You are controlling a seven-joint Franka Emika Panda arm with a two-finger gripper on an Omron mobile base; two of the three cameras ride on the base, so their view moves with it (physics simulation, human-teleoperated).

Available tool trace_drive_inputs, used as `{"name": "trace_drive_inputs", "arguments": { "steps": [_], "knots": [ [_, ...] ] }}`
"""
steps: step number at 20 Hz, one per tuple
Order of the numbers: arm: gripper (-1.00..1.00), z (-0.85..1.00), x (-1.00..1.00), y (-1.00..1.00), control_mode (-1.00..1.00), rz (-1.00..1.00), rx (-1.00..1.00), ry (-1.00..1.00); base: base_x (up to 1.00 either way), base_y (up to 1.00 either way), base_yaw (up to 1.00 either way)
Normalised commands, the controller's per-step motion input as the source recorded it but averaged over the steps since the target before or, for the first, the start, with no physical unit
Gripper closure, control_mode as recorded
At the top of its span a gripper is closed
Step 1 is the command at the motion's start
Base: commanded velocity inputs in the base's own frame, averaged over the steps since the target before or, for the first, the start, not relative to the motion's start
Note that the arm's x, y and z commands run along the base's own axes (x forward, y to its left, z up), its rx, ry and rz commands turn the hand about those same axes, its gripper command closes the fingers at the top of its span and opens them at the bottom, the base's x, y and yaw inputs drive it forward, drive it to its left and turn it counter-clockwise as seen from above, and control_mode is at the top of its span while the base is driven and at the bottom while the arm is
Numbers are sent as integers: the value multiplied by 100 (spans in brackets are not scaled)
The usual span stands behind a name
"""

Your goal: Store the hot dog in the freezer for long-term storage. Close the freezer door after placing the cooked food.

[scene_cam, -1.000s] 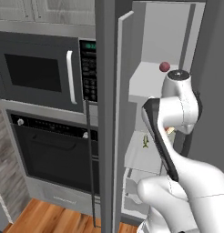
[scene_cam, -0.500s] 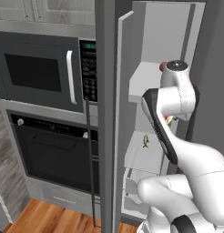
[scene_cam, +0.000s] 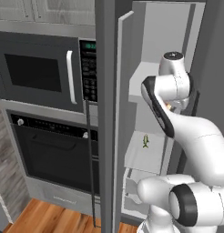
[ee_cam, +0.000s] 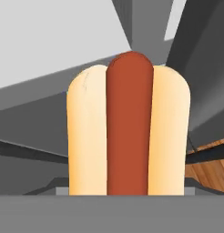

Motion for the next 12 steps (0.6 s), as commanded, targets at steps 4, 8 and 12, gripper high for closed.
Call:
{"name": "trace_drive_inputs", "arguments": {
  "steps": [4,8,12],
  "knots": [
    [100,10,54,-19,-100,0,0,0,0,0,0],
    [100,2,63,-19,-100,0,0,1,0,0,0],
    [100,0,73,-6,-100,0,0,5,0,0,0]
  ]
}}
